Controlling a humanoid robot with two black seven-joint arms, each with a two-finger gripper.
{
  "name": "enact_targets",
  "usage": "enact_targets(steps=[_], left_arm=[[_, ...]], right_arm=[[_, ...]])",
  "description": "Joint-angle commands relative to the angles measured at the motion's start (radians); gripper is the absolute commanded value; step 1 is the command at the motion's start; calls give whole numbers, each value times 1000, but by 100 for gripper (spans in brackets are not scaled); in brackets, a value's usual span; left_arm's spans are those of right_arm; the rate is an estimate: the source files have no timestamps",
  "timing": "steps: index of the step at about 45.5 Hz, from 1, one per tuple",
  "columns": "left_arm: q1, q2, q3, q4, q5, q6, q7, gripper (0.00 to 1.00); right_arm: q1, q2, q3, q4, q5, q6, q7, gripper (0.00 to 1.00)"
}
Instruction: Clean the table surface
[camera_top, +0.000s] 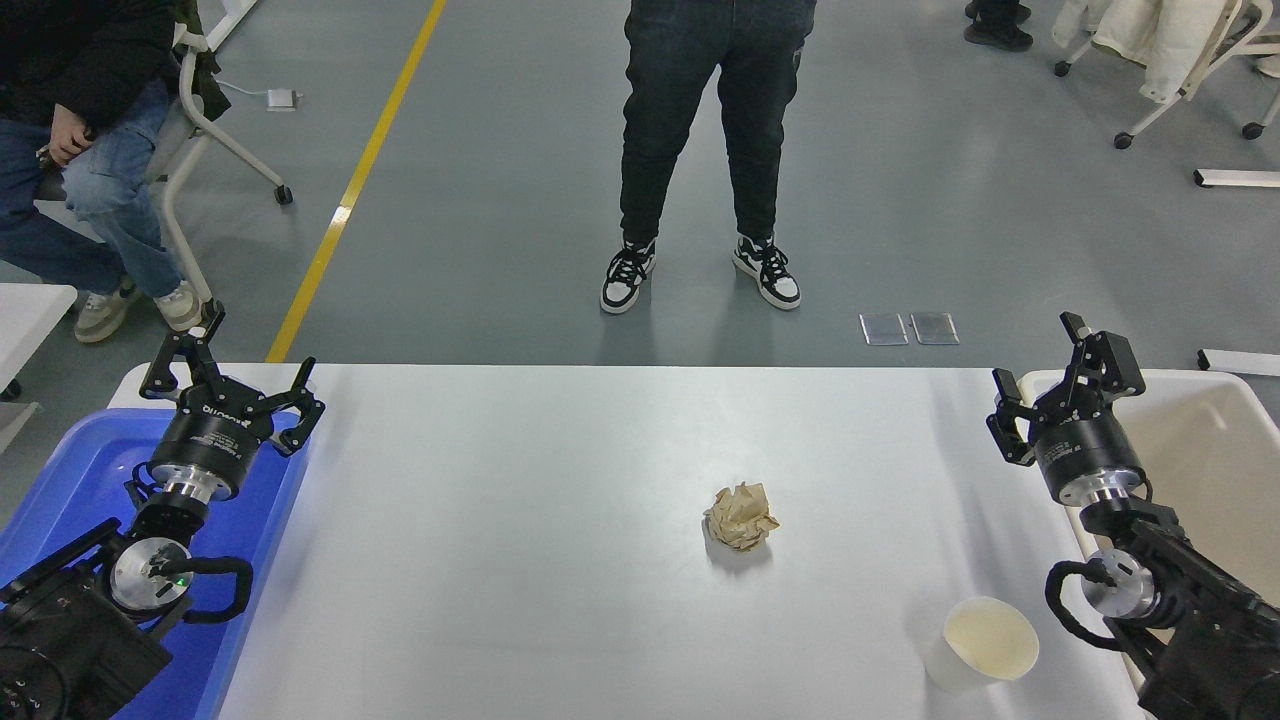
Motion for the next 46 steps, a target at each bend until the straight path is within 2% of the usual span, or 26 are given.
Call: enact_targets(steps=[1,29,31,38,46], left_arm=[[0,-1,0,0,0,-2,0,100],[0,1,0,0,0,-3,0,100],[0,-1,0,0,0,-3,0,100],[0,1,0,0,0,-5,0,100],[0,1,0,0,0,-5,0,100]], right_arm=[[17,-3,0,-18,-1,-8,-1,100],[20,7,17,-51,0,-8,-5,100],[23,7,15,-45,0,-6,-30,100],[43,5,30,-3,40,-1,-238,100],[42,-74,15,152,29,2,-295,100]])
